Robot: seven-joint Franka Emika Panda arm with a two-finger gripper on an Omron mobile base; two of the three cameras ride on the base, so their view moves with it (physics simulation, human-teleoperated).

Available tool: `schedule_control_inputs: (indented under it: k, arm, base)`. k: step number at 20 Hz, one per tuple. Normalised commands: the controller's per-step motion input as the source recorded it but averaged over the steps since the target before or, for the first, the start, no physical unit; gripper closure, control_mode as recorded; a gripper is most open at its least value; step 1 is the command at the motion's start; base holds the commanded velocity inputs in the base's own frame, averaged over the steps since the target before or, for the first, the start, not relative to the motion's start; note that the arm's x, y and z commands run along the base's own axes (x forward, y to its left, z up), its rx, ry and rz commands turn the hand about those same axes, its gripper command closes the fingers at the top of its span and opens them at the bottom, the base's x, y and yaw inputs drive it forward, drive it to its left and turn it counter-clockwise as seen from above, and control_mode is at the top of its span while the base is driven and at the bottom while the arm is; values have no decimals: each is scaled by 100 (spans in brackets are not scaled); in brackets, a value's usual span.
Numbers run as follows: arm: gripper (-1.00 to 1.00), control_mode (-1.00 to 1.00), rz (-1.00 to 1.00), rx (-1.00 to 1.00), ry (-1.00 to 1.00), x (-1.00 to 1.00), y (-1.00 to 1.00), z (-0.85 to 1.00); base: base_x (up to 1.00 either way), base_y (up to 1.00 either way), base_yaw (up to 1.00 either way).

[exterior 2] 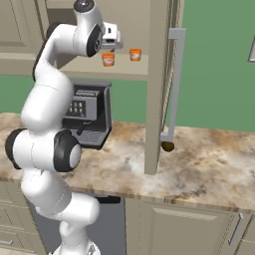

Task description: Pick the boxed food and jam from the counter and place them in the cabinets closest to them.

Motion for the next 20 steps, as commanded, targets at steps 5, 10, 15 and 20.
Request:
schedule_control_inputs:
  k: [5, 10, 15, 20]
  arm:
    - [-100, -100, 0, 0, -13, -100, -12, -7]
    - [-100, -100, 0, 0, -14, -100, -3, -13]
    - [-100, -100, 1, 3, -21, -100, -10, -7]
    - [-100, -100, -2, 9, -25, -95, -21, -1]
  base:
    - [0, 0, 0]
    - [0, 0, 0]
    - [0, 0, 0]
    - [0, 0, 0]
